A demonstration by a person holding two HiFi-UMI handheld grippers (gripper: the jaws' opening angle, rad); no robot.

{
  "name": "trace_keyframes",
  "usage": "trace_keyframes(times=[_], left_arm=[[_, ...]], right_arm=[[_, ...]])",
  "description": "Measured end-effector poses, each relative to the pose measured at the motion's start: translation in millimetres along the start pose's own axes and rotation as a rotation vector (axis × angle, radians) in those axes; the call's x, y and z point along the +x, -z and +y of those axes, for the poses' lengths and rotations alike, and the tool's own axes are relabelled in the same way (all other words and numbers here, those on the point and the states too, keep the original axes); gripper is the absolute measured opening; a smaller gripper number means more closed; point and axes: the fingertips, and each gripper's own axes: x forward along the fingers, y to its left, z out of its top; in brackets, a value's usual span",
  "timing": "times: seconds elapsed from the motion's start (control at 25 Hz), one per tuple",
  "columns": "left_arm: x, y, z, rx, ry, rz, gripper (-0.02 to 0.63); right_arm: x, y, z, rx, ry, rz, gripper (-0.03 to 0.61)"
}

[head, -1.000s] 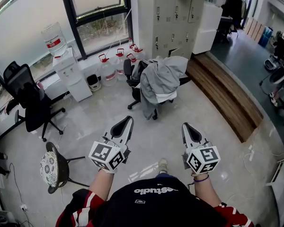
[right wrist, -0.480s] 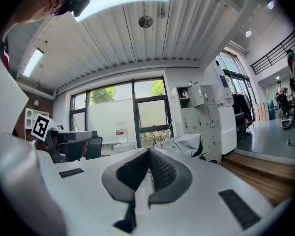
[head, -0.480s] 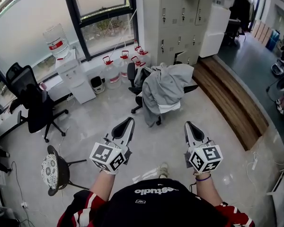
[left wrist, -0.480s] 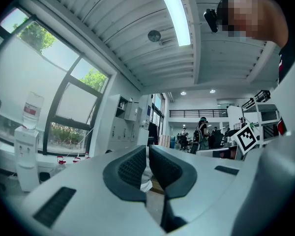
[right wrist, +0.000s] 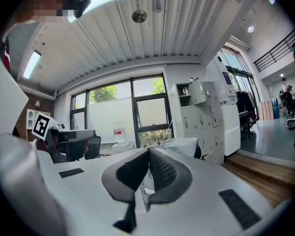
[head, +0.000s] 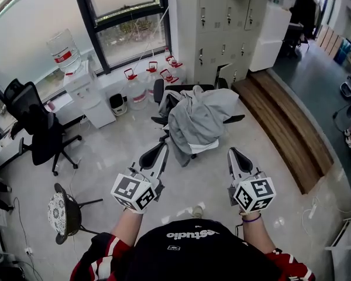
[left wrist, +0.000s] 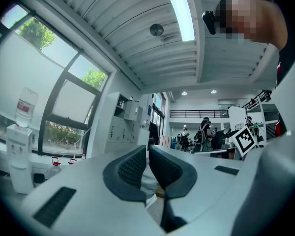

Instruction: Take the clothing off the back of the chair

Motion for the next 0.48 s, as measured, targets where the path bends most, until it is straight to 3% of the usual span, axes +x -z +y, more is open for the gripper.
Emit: trace_keyframes(times=[0.48], left_arm=[[77, -7, -14, 0.030, -0.026, 0.014, 0.037]], right_arm=[[31, -23, -66, 0.017, -0.063, -0.014, 0.015]])
